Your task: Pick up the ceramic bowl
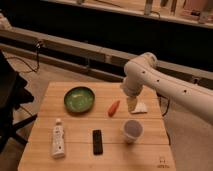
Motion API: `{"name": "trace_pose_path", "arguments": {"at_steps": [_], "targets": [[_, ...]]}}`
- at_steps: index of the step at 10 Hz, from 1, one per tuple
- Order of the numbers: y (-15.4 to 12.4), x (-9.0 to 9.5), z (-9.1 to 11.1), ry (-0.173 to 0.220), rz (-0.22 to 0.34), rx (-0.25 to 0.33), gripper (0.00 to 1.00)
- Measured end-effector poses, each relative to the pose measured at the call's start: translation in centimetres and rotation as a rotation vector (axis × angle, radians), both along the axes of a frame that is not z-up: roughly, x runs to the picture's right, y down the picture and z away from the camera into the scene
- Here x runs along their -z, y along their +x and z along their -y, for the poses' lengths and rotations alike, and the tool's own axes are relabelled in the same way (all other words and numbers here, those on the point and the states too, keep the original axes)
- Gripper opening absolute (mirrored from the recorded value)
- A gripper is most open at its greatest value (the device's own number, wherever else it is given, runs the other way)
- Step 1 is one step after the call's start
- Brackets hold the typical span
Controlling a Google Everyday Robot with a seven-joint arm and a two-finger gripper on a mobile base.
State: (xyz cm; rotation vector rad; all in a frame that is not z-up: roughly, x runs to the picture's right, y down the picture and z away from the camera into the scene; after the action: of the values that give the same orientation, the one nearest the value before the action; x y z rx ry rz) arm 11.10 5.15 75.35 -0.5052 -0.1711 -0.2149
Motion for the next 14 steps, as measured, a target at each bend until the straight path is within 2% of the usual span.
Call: {"name": "trace_pose_path", "arguments": {"at_steps": [2,6,9,12,14], "targets": [[-1.7,-0.2,0.2,0.012,0.030,0.025,0.80],[-2.5,-0.5,0.4,0.014,0.066,0.051,0.80],[-4.8,-0.9,0.6,0.033,0.124,0.090,0.80],[-5.4,-1.2,0.6,0.036,0.158,0.107,0.80],[-6.8,-1.5,0.6,0.038,0.198,0.137,0.80]]}}
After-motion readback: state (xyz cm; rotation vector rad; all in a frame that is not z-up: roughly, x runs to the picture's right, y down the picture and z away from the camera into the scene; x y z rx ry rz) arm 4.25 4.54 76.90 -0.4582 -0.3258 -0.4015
